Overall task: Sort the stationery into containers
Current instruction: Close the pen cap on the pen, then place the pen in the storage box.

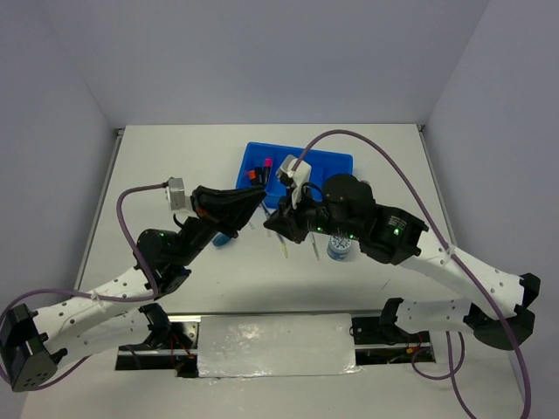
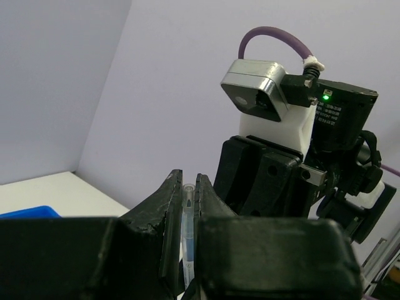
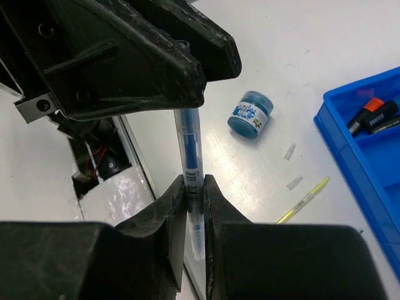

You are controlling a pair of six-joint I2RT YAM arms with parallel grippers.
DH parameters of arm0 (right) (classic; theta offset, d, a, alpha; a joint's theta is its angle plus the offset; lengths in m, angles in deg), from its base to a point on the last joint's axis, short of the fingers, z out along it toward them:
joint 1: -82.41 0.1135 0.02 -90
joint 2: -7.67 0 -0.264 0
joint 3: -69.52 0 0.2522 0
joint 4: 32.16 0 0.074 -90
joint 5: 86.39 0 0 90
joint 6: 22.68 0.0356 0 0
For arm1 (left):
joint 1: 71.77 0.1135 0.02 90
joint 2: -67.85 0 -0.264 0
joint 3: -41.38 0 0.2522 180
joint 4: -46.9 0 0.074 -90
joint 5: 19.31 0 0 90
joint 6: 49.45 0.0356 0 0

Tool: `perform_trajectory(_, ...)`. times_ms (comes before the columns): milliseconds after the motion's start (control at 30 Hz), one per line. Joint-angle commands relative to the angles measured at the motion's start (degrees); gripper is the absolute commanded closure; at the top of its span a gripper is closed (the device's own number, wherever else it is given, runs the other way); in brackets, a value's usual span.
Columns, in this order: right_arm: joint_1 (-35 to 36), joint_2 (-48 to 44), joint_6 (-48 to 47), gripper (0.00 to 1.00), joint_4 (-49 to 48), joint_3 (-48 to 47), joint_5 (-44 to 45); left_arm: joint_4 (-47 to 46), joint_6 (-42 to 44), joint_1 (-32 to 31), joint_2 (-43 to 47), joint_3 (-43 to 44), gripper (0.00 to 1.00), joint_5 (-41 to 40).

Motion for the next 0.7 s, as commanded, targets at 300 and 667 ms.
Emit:
perform_trajectory(300,-2.9,3.9,-0.1,1.00,-26.8,-18.2,3.2,13.0,-2.9,-8.3,-6.2,-7.3,1.00,10.5)
perform_trajectory(667,-2.9,-0.8,6.2,1.00,-29.4,6.6,-0.8,43.6,11.7,-7.9,-3.9,16.5,0.87,-9.8)
